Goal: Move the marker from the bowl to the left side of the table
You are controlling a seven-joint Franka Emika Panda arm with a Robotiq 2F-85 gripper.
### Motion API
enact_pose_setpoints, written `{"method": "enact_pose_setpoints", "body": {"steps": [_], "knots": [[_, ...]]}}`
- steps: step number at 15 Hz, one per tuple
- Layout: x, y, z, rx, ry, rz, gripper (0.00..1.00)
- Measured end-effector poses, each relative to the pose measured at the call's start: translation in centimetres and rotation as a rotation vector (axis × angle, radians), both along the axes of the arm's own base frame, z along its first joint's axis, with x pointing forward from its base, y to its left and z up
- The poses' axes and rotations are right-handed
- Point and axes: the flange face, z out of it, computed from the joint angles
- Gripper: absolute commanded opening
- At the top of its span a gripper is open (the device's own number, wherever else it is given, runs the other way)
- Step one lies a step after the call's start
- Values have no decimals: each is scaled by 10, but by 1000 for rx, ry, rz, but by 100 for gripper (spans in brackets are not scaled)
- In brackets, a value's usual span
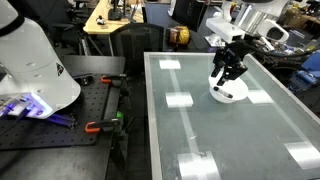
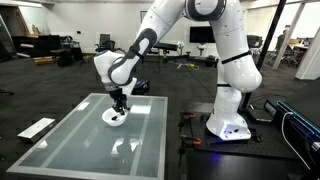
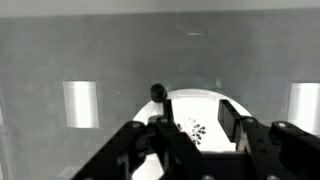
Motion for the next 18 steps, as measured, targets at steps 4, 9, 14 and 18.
{"method": "enact_pose_setpoints", "body": {"steps": [4,9,14,18], "knots": [[5,-4,-4,-2,0,-7,51],[13,-11,-4,-6,-11,-17,51],[19,-20,1,-8,-26,-32,51],[25,-23,-3,-9,-26,-37,51]]}}
